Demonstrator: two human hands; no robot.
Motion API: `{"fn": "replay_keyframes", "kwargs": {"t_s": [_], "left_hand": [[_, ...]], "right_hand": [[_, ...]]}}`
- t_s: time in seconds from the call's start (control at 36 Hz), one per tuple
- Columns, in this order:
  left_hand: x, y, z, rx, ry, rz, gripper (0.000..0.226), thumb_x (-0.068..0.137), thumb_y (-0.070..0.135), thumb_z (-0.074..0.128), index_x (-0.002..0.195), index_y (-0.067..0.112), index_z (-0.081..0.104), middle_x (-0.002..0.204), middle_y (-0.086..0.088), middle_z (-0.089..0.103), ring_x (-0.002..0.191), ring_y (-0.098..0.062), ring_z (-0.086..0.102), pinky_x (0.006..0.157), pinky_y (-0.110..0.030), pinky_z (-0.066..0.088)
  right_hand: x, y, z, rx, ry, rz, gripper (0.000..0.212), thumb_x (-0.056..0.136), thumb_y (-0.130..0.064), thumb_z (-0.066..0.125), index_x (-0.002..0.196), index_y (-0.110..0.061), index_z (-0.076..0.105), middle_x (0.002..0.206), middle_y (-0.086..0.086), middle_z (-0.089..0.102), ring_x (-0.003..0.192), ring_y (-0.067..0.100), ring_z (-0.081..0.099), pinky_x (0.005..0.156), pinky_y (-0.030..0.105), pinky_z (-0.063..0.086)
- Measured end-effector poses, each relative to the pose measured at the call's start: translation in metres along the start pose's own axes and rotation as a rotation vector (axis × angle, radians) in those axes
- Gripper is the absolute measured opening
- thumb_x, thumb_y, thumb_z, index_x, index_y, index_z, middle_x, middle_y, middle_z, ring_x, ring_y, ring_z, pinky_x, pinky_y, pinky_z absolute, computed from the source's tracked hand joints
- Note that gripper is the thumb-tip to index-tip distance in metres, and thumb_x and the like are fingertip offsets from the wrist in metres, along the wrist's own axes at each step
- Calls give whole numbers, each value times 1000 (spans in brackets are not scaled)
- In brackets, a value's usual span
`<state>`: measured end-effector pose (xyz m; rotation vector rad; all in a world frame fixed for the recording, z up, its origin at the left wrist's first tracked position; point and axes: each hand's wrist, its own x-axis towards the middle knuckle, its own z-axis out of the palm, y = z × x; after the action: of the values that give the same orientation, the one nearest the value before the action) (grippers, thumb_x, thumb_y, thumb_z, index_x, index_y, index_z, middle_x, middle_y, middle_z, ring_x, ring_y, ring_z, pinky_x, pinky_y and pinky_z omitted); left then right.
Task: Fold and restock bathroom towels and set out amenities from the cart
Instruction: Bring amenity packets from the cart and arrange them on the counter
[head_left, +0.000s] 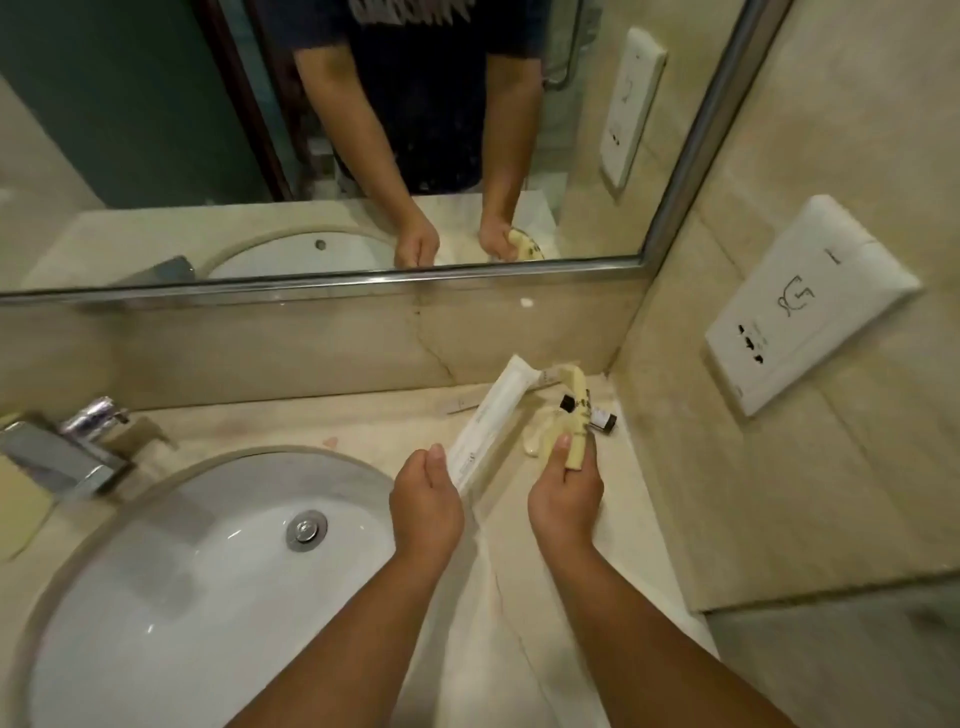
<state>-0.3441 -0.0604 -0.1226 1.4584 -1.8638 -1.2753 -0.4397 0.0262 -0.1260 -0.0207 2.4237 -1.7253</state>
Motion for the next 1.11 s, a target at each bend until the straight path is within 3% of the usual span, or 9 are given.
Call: {"fn": "replay_keyframes", "kwargs": {"t_s": [0.08, 0.25, 0.36, 0.47, 0.58, 0.69, 0.89, 0.97, 1.11], "left_hand": [[-8, 14, -18, -233, -26, -134, 50, 107, 47, 42, 78, 7, 50, 68, -5, 49, 64, -22, 47, 60, -35, 39], [-45, 61, -65, -602, -178, -167, 39, 100, 46, 60, 85, 10, 63, 56, 0, 45, 48, -16, 36, 50, -28, 31], [-72, 82, -105, -674, -249, -102, 33, 97, 40, 67, 83, 11, 63, 59, -1, 38, 49, -14, 31, 49, -26, 29], [-91, 94, -133, -607, -264, -3, 33, 101, 38, 61, 83, 10, 61, 63, -3, 37, 53, -15, 31, 52, -28, 27], [-117, 94, -189, -582, -172, 78, 36, 102, 42, 57, 88, 9, 62, 63, 0, 41, 54, -11, 37, 51, -24, 34], [-143, 85, -246, -508, -23, 158, 36, 102, 47, 53, 87, 15, 60, 60, 1, 47, 52, -10, 42, 49, -25, 39], [-212, 58, -346, -567, 233, 227, 31, 103, 38, 56, 86, 13, 60, 59, -2, 44, 50, -13, 37, 44, -22, 34], [-252, 40, -391, -515, 346, 246, 36, 102, 41, 56, 77, 14, 56, 58, -2, 45, 50, -15, 39, 44, -23, 36], [-315, 4, -465, -438, 515, 246, 58, 91, 63, 54, 95, 6, 62, 63, -3, 52, 57, -20, 46, 53, -36, 41]], "right_hand": [[-17, -32, -3, 74, -44, -37, 33, 108, -32, 44, 133, -18, 61, 92, -19, 62, 93, 16, 63, 80, 23, 41], [-57, -95, -16, 212, -171, -181, 11, 107, -29, 49, 107, -29, 60, 79, -18, 66, 74, -10, 62, 66, 7, 43], [-84, -128, -25, 274, -222, -234, 13, 106, -30, 51, 106, -27, 64, 82, -11, 70, 77, 3, 67, 72, 20, 52], [-104, -148, -31, 336, -250, -248, 16, 106, -26, 52, 110, -18, 66, 86, -5, 71, 73, 1, 68, 68, 18, 50], [-153, -177, -33, 329, -407, -333, 18, 106, -32, 52, 105, -20, 66, 76, -5, 67, 67, 10, 63, 67, 31, 52], [-210, -203, -34, 332, -545, -441, 16, 106, -36, 51, 104, -29, 64, 74, -6, 66, 66, 6, 63, 63, 30, 53], [-324, -222, -38, 353, -766, -627, 13, 108, -31, 49, 106, -28, 62, 70, -6, 61, 62, 12, 57, 61, 43, 52], [-376, -223, -41, 370, -872, -668, 12, 107, -29, 50, 102, -29, 61, 70, -9, 61, 63, 9, 57, 60, 36, 50], [-467, -228, -48, 421, -1041, -724, 12, 106, -28, 52, 101, -35, 60, 77, -8, 62, 70, 10, 60, 63, 29, 51]]}}
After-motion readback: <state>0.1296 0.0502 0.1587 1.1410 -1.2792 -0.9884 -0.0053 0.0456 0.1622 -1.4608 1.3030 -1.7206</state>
